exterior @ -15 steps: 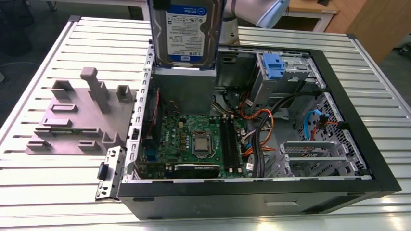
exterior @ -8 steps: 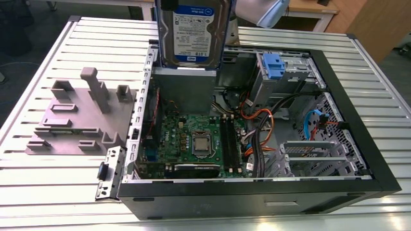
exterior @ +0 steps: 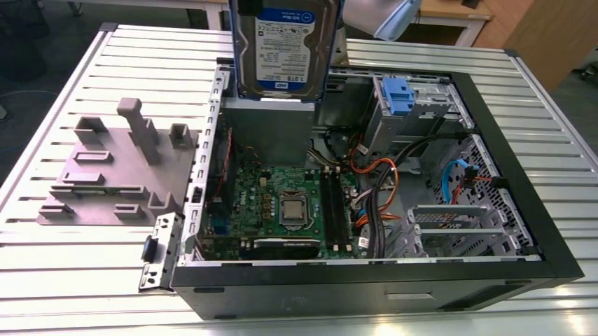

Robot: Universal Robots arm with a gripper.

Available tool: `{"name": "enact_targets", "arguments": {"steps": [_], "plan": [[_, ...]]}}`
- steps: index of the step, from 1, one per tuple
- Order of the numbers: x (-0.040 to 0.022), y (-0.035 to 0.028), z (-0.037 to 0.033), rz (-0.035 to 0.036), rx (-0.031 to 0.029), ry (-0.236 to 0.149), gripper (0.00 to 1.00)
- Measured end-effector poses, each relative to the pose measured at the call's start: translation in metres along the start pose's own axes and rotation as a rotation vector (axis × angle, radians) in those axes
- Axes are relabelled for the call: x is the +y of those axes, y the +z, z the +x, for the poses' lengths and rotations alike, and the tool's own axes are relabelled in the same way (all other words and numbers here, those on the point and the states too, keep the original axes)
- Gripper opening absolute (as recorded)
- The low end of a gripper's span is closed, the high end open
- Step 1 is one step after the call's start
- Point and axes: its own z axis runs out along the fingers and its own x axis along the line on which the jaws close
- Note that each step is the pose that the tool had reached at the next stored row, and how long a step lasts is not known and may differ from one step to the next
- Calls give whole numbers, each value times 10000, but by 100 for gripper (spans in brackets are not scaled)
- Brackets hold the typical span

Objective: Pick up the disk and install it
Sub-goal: 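Pick up the disk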

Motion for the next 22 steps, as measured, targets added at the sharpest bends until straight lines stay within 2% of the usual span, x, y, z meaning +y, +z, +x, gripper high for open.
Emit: {"name": "enact_targets", "arguments": {"steps": [6,8,18,22], "plan": [[-7,3,101,0,1,0,36],[-36,6,139,0,-1,1,36],[-333,12,152,0,1,0,36],[-375,12,152,0,1,0,36]]}}
